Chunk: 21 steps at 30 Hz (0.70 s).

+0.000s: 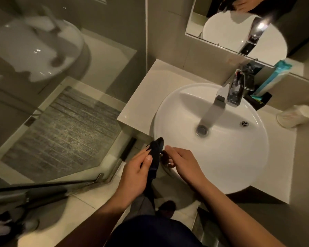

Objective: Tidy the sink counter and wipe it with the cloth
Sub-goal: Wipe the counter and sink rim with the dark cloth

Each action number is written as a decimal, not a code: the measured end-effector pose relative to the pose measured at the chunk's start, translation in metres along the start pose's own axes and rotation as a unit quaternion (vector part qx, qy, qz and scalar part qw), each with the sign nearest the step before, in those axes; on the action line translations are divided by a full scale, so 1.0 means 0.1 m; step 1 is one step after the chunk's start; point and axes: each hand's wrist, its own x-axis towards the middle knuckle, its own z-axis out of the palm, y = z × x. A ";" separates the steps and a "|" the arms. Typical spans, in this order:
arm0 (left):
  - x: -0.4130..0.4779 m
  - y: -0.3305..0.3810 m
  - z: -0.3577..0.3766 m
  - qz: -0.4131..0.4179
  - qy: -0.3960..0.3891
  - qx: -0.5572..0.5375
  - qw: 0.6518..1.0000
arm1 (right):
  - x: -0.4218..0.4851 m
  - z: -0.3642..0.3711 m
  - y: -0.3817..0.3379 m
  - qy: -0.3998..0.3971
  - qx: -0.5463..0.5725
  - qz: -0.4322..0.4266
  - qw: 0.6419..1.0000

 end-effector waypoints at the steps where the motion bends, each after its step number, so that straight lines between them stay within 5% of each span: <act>1: -0.05 0.06 0.05 0.030 -0.006 0.012 0.999 | -0.07 -0.01 -0.03 0.000 0.041 0.014 0.999; 7: -0.16 0.41 0.37 0.160 -0.044 0.124 0.978 | -0.42 -0.23 0.01 0.034 0.185 0.003 0.982; 13: -0.22 0.73 0.63 0.197 -0.134 0.082 0.968 | -0.68 -0.55 0.21 0.098 0.267 -0.027 0.958; 17: -0.20 0.90 0.70 0.102 -0.144 -0.112 0.978 | -0.83 -0.76 0.32 0.124 0.284 -0.031 0.950; 21: -0.07 0.93 0.80 -0.044 -0.162 -0.179 0.969 | -1.00 -0.89 0.43 0.136 0.320 -0.028 0.937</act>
